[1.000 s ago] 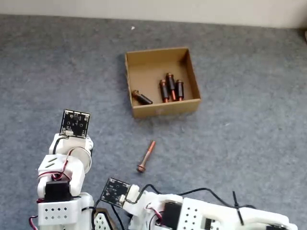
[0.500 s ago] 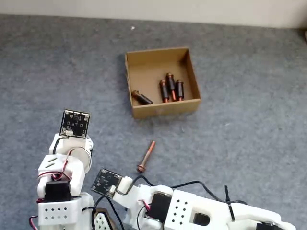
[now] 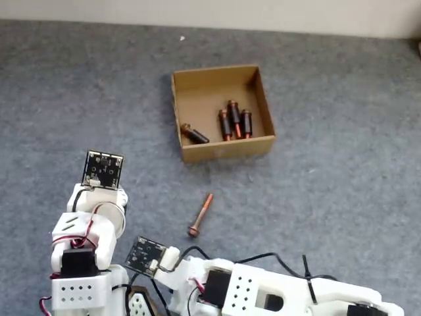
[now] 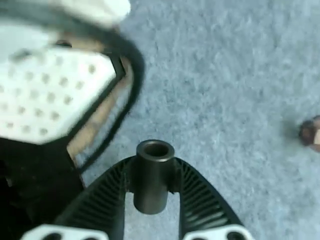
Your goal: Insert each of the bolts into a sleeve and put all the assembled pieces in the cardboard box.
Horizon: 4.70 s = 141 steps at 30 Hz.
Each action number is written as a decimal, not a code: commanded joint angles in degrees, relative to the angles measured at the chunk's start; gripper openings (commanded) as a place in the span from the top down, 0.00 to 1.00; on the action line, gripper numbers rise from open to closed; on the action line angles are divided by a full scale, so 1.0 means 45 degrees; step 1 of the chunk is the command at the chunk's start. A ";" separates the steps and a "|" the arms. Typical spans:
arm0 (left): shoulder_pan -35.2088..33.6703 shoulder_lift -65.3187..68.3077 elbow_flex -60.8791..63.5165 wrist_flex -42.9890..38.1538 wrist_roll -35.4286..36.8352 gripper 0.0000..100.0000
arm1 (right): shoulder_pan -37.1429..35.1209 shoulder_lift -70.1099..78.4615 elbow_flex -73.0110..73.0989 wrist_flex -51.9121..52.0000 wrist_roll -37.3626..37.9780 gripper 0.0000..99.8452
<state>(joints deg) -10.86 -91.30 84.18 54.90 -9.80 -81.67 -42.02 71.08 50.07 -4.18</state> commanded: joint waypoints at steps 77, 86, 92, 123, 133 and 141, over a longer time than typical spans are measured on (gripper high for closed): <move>0.5304 0.6164 -0.5597 0.2637 -0.1993 0.95 | 1.4330 -0.5245 0.0322 -0.1475 -0.1192 1.00; 0.6886 1.1360 -0.7590 0.2598 -0.0352 0.82 | 1.7338 -0.5206 0.0381 -0.2979 -0.1328 1.00; 0.8293 1.3900 -0.8567 0.1856 0.1524 0.82 | 1.7495 -0.5226 0.0381 -0.2979 -0.1328 1.00; 0.6300 1.9683 -1.1907 0.0430 0.6701 1.00 | 1.7495 -0.5226 0.0381 -0.2979 -0.1328 1.00; 0.4835 1.6615 -1.1653 0.2286 1.1116 1.00 | 1.7475 -0.5245 0.0381 -0.2979 -0.1328 1.00; 0.3800 1.6400 -1.0774 0.2325 1.6840 1.00 | 1.7455 -0.5245 0.0381 -0.2979 -0.1328 1.00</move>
<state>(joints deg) 7.96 -15.34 35.91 64.92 59.30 -3.69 -64.35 73.27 38.73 -9.54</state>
